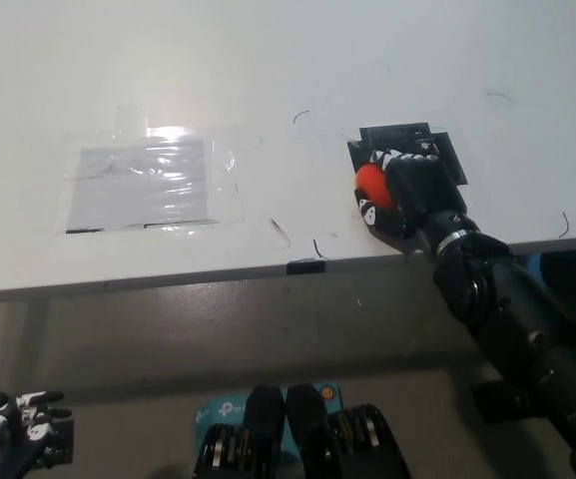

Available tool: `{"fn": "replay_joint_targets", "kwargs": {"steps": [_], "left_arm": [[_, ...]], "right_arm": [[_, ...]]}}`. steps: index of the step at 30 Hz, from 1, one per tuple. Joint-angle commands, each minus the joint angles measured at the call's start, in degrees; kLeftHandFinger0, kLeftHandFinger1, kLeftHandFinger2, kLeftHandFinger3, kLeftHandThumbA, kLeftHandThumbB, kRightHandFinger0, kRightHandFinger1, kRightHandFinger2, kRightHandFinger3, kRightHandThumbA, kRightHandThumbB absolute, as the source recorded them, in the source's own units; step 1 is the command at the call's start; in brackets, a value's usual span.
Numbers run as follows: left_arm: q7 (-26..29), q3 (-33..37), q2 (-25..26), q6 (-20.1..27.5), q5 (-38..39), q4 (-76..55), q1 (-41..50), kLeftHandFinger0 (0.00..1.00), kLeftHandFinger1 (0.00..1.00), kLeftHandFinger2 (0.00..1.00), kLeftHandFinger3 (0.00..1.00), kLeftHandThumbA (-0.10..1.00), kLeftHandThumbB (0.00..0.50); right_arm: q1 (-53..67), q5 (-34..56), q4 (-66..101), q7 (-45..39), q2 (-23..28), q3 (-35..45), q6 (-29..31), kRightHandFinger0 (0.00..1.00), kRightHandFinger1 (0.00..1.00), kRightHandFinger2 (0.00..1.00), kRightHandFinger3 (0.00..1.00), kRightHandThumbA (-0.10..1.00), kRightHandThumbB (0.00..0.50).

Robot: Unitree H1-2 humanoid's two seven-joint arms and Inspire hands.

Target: The robot uses right hand to squeeze a small tennis ball placed on the black area of the table

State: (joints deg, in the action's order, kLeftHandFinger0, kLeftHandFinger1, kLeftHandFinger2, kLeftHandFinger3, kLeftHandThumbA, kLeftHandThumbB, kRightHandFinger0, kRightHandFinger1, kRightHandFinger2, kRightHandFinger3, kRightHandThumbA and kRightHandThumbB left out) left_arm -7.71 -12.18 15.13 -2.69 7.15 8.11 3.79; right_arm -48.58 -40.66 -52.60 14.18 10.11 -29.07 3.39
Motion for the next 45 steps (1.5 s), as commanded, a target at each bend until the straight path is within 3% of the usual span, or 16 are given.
{"fn": "replay_joint_targets", "kwargs": {"steps": [1,2,3,4,5,7,8,10,11,13,15,18,21,33,37,45], "left_arm": [[-0.9,0.1,1.6,0.4,0.6,-1.3,-0.5,0.23,0.33,0.51,0.56,0.24,0.145],[-0.8,0.1,1.6,0.2,0.6,-1.4,-0.5,0.23,0.33,0.51,0.56,0.24,0.145],[-0.9,0.1,1.7,0.2,0.5,-1.2,-0.6,0.22,0.33,0.51,0.55,0.24,0.144],[-0.9,0.2,1.7,0.5,0.3,-0.8,-0.6,0.23,0.34,0.51,0.56,0.24,0.152],[-1.1,0.1,1.7,0.9,0.5,-0.5,-0.7,0.22,0.34,0.51,0.57,0.25,0.157],[-1.3,0.0,1.7,1.1,0.6,-0.3,-0.7,0.22,0.33,0.52,0.57,0.24,0.152],[-1.2,0.1,1.7,0.9,0.4,-0.3,-0.8,0.2,0.31,0.51,0.57,0.25,0.149],[-1.3,-0.1,1.7,1.1,0.6,-0.3,-0.8,0.19,0.31,0.5,0.56,0.25,0.151],[-1.4,-0.3,2.0,1.6,0.6,0.1,-1.1,0.19,0.3,0.49,0.54,0.26,0.154],[-1.3,-0.2,2.2,1.6,0.2,0.2,-1.2,0.21,0.32,0.49,0.55,0.3,0.165],[-1.3,-0.3,2.2,1.5,0.4,0.3,-1.2,0.21,0.31,0.48,0.55,0.31,0.162],[-1.6,-0.2,2.3,2.0,0.5,0.3,-1.3,0.21,0.31,0.44,0.54,0.31,0.147],[-1.7,-0.3,2.2,1.9,0.9,0.3,-1.3,0.19,0.28,0.39,0.53,0.32,0.157],[-1.6,-0.2,2.4,2.4,0.6,1.4,-1.6,0.15,0.21,0.31,0.52,0.38,0.158],[-1.3,-0.9,2.0,1.9,1.3,1.0,-1.1,0.13,0.2,0.3,0.48,0.36,0.163],[-1.2,-0.9,2.2,2.6,0.7,1.1,0.1,0.15,0.22,0.32,0.47,0.38,0.153]], "right_arm": [[-0.7,-1.1,-1.4,-5.5,0.3,-1.3,-4.5,0.43,0.67,0.81,0.84,-0.1,0.0],[-0.6,-1.2,-1.3,-5.4,0.3,-1.4,-4.5,0.43,0.67,0.81,0.85,-0.1,0.0],[-0.6,-1.9,-1.3,-6.1,0.6,-2.3,-4.9,0.88,1.0,1.0,1.0,-0.1,0.018],[-0.7,-2.1,-1.0,-7.0,0.6,-2.8,-5.6,1.0,1.0,1.0,1.0,-0.03,0.016],[-0.8,-2.5,-1.1,-7.0,0.7,-3.2,-6.1,1.0,1.0,1.0,1.0,0.07,0.031],[-0.7,-2.1,-0.4,-7.5,0.7,-3.4,-6.5,1.0,1.0,1.0,1.0,0.14,0.053],[-0.1,-0.5,1.2,-7.8,0.7,-2.2,-6.3,1.0,1.0,1.0,1.0,0.21,0.133],[0.3,-0.5,2.6,-7.6,0.7,-1.9,-6.7,1.0,1.0,1.0,1.0,0.34,0.226],[0.1,-0.4,3.8,-8.3,0.5,-1.8,-7.3,1.0,1.0,1.0,1.0,0.57,0.348],[0.2,-0.2,4.7,-8.6,0.4,-1.6,-7.5,1.0,1.0,1.0,1.0,0.69,0.444],[0.5,-0.2,5.8,-8.0,0.3,-1.2,-7.3,1.0,1.0,1.0,1.0,0.75,0.492],[1.4,-0.6,9.4,-7.8,0.1,-0.6,-8.9,1.0,1.0,1.0,1.0,0.87,0.5],[1.9,-0.7,12.0,-8.7,0.1,-0.2,-10.1,1.0,1.0,1.0,1.0,0.89,0.5],[9.1,2.6,32.3,-10.6,3.8,7.4,-10.4,1.0,1.0,1.0,1.0,0.79,0.5],[10.9,2.8,37.2,-11.7,4.9,9.0,-9.5,1.0,1.0,1.0,1.0,0.81,0.5],[18.6,4.2,52.7,-15.1,8.4,14.5,-11.5,1.0,1.0,1.0,1.0,0.72,0.48]]}}
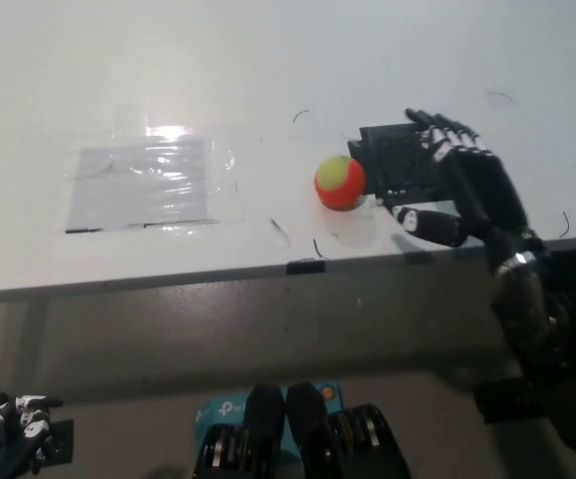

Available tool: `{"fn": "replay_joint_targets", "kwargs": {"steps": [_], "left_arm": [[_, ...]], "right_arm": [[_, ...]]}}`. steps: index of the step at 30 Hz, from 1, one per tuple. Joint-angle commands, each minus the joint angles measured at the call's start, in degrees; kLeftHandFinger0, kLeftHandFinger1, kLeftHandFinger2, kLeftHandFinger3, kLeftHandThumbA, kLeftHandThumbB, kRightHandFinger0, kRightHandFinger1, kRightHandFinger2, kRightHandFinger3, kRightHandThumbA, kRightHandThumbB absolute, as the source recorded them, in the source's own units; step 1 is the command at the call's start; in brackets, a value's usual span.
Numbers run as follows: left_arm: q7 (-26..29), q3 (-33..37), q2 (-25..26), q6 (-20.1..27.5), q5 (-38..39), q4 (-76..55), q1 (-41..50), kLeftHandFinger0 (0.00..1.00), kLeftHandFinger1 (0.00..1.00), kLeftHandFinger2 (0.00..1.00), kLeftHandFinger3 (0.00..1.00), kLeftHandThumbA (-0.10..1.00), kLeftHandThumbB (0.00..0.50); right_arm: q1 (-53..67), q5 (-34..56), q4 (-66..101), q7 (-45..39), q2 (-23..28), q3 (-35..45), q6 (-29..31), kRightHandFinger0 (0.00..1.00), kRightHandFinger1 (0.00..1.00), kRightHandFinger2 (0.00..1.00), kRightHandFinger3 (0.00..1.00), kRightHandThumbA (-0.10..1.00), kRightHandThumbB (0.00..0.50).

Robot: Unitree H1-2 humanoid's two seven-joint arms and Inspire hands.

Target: The robot uses right hand to squeeze a small tennis ball placed on the black area of the table

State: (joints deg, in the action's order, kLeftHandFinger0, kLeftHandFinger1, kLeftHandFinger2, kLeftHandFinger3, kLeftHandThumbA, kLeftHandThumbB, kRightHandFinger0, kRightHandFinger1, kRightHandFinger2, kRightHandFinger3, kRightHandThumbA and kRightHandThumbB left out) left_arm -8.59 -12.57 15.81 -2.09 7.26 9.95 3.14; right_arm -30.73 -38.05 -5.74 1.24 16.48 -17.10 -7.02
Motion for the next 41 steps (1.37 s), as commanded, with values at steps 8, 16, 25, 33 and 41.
{"fn": "replay_joint_targets", "kwargs": {"steps": [8,16,25,33,41], "left_arm": [[-0.3,-1.2,1.4,3.0,1.2,0.4,0.5,0.15,0.22,0.29,0.46,0.4,0.192],[0.1,-1.9,1.4,3.5,1.6,1.5,-0.5,0.17,0.22,0.31,0.47,0.39,0.163],[1.1,-1.8,1.5,4.0,0.1,2.1,-0.5,0.22,0.26,0.35,0.5,0.46,0.197],[1.1,-1.9,1.4,3.0,0.5,2.0,-1.1,0.17,0.23,0.31,0.48,0.44,0.185],[0.9,-1.8,1.0,4.0,0.2,2.9,-0.8,0.22,0.26,0.34,0.49,0.47,0.201]], "right_arm": [[14.1,12.2,12.4,2.4,1.8,12.5,8.0,1.0,1.0,1.0,1.0,0.48,0.304],[27.3,21.5,0.3,11.5,-5.5,20.9,27.1,0.52,0.79,1.0,0.96,0.2,0.213],[32.7,28.8,-10.8,12.7,-10.7,27.5,33.9,0.28,0.37,0.59,0.78,0.11,0.224],[31.4,34.3,-9.6,8.8,-13.9,30.4,29.4,0.21,0.33,0.53,0.76,0.07,0.224],[32.4,34.6,-7.9,6.9,-13.6,29.6,26.0,0.21,0.31,0.53,0.75,0.06,0.249]]}}
